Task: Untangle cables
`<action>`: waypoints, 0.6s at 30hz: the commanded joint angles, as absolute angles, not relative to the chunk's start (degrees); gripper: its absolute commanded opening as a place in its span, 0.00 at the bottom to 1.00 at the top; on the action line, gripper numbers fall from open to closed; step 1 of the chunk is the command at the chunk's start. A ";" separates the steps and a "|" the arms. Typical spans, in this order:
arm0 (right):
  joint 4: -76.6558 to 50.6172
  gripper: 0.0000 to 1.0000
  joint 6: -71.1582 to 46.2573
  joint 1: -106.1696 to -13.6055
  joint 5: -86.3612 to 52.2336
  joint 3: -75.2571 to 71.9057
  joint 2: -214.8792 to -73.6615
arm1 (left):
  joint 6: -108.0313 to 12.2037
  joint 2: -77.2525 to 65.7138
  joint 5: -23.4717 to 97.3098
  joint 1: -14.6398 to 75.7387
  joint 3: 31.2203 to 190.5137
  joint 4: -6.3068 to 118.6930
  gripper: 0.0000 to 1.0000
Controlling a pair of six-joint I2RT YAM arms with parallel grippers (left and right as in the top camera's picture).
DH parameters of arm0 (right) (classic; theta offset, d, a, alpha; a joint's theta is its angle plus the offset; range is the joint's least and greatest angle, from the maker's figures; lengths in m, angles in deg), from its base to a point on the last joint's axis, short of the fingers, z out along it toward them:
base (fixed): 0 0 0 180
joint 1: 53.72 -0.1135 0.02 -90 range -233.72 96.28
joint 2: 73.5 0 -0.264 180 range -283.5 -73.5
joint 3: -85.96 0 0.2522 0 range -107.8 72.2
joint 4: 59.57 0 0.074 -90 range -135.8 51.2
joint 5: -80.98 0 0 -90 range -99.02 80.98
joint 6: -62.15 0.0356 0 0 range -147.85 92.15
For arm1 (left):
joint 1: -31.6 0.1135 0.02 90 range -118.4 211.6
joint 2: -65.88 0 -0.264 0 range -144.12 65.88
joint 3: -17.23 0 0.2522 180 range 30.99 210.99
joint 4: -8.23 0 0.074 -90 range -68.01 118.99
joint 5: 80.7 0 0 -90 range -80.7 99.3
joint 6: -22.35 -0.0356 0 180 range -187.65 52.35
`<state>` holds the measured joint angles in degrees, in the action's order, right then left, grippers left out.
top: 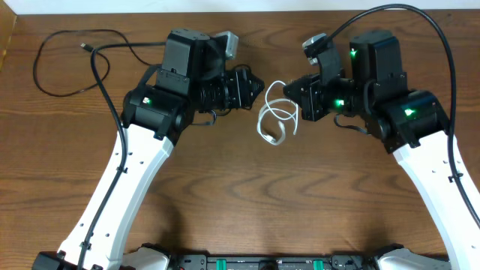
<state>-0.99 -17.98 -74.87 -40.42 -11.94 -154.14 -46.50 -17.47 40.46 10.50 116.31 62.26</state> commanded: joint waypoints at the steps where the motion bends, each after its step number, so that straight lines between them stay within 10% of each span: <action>1: -1.49 0.01 -14.13 -74.59 -44.13 -12.13 -153.96 | -61.39 -17.28 41.07 10.06 117.03 62.24 0.47; 18: -2.06 0.01 -8.12 -74.28 -49.25 -12.13 -153.96 | -79.42 -18.09 36.55 4.24 117.03 60.68 0.48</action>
